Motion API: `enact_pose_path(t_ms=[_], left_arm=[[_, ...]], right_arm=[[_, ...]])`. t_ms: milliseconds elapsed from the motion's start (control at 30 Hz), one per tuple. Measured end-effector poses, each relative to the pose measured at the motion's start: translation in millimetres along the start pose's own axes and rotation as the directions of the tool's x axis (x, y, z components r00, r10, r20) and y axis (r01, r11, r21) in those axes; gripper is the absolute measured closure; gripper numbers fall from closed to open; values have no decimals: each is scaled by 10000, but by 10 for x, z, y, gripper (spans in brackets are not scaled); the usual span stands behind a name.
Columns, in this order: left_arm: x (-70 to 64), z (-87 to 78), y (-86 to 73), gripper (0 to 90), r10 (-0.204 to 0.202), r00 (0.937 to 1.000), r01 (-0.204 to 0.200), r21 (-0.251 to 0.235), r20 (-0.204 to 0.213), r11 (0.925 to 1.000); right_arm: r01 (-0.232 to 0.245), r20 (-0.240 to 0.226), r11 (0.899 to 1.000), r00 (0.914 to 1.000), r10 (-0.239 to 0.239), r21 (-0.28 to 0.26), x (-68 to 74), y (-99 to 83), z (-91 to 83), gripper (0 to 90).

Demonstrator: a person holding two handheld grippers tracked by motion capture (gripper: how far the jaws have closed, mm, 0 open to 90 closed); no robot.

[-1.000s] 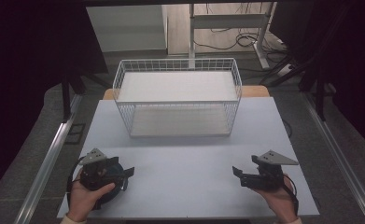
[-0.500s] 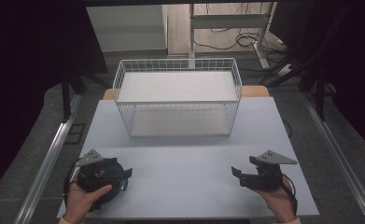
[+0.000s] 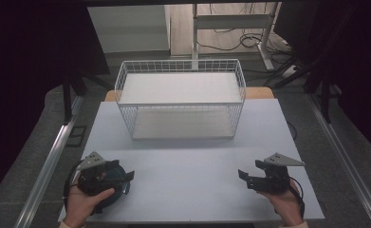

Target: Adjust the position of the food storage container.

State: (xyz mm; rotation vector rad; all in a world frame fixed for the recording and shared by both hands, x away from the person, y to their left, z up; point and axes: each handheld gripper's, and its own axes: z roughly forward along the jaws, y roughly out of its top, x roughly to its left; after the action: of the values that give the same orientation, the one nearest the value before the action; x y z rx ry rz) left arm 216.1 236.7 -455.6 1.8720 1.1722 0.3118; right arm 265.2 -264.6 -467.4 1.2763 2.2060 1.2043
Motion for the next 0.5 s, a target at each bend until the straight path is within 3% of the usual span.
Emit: enact_pose_path(t_ms=[267, 500], left_arm=[[32, -136, 30, 286, -84, 9996, 91, 269, -261, 9996], [66, -320, 16, 340, 171, 9975, -152, 283, -684, 9995]], right_arm=[[-93, 64, 10000, 9999, 93, 20, -27, 12, -20, 221], [-95, 63, 9998, 9999, 94, 158, -30, -7, -10, 236]])
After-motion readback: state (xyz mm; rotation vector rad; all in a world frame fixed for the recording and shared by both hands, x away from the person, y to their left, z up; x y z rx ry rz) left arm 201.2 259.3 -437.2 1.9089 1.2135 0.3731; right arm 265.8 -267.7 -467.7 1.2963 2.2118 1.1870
